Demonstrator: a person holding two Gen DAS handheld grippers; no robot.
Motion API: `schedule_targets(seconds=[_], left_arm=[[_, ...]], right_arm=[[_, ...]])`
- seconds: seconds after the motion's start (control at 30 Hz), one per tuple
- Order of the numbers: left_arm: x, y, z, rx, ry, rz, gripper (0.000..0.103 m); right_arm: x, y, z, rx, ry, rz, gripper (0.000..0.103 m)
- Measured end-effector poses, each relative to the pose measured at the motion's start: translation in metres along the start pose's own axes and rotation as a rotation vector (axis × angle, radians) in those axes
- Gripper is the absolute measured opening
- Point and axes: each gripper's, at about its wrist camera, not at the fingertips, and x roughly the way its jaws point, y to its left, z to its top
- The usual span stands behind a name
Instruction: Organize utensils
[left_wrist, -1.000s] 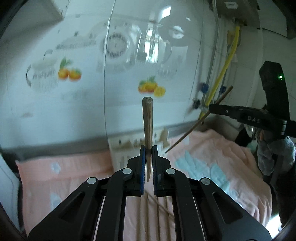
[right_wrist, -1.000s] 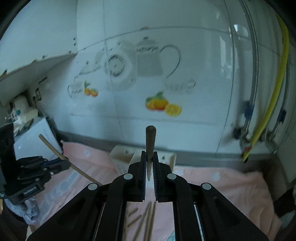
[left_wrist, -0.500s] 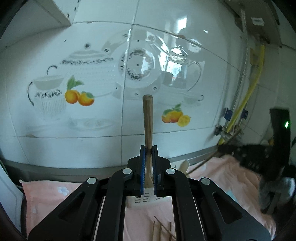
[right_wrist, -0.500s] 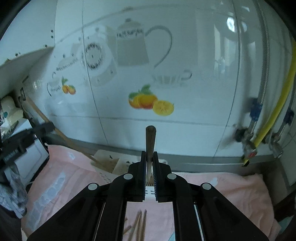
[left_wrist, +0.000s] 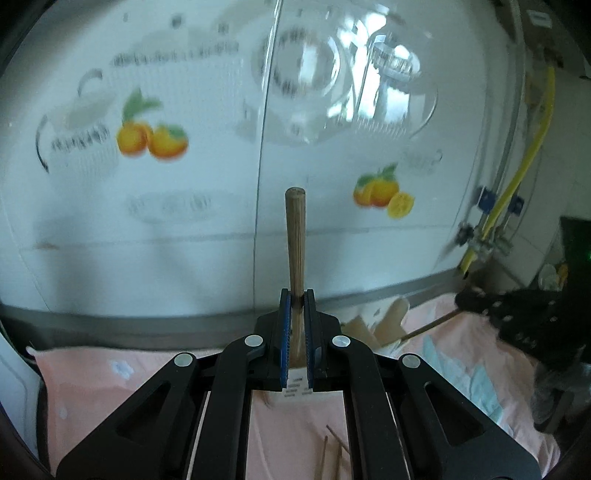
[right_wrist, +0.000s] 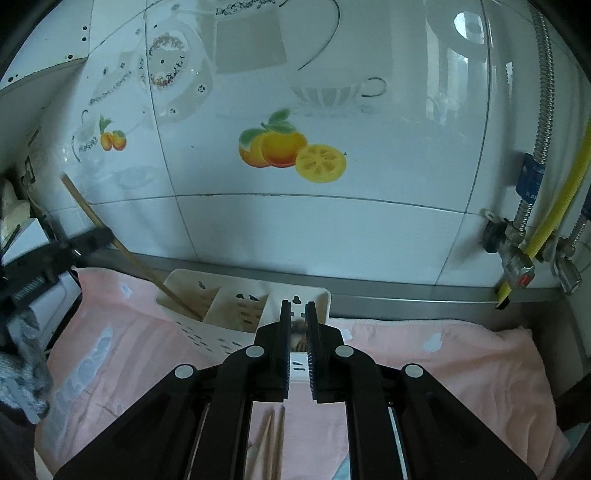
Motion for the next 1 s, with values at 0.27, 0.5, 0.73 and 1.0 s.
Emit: schedule_targets(seconds=[0.27,0.5,0.73,1.0], left_arm=[[0.006,0.007,-0.012,-0.031,0.021,-0.009,0.029],[-0.031,0.004,-0.025,0.009,-0.027,-0.009,0.033],[-0.063,0.003,-0.064,0.026,-0.025,-0.010,0.038],[-0.078,0.013,-0.129,-0.019,0.039,0.001,0.043]], right_arm=[[-0.030,0.001,-0.006,-0.009,-0.088,-0.026,0.026],[-0.068,0.020,-0.050,-0.017,-0.133,0.036,0.029],[-0.066,0.047,-0.125,-0.035,-0.048,0.089,0.029],[-0.049,0.067,-0.204,-0.002,0.057,0.107,0.029]])
